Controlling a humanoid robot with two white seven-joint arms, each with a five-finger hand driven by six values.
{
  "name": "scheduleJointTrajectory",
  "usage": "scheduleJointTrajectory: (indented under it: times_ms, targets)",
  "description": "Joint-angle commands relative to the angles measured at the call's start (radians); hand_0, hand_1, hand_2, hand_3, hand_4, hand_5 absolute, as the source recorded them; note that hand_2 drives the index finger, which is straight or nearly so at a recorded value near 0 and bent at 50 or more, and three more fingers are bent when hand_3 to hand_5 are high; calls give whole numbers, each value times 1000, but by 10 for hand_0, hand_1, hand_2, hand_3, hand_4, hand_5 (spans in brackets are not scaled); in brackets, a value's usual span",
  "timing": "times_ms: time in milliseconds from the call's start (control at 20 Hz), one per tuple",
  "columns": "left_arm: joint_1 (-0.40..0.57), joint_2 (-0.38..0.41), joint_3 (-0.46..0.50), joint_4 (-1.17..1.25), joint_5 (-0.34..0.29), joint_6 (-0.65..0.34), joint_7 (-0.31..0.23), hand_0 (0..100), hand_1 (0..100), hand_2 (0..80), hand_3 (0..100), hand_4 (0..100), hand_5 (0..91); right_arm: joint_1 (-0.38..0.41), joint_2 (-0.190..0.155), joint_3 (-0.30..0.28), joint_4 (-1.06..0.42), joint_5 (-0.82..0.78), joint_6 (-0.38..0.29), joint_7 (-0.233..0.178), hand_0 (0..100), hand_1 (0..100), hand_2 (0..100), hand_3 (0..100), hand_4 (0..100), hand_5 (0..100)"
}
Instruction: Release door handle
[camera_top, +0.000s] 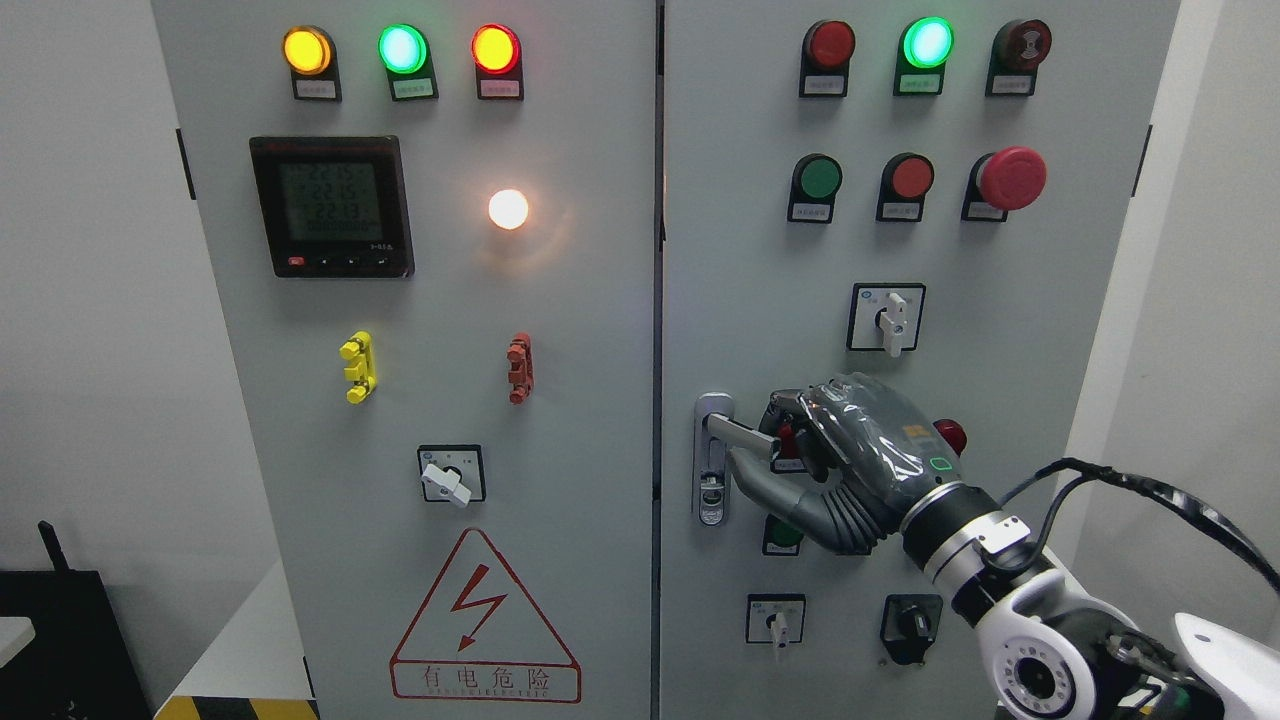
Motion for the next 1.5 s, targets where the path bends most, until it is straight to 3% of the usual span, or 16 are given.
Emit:
scheduleJointTrajectory:
  times_ms: [0, 1452]
  targets:
    - [-3, 0, 2, 9, 0, -1, -1, 120, 389, 0, 0, 0, 0, 1, -1, -3, 0, -32, 0, -1, 444, 232, 596, 1000, 1000, 1000]
    - [-3, 0, 2, 9, 0, -1, -1, 120, 389, 0, 0, 0, 0, 16, -1, -4, -9, -32, 0, -25, 467, 250, 636, 1000, 1000, 1000]
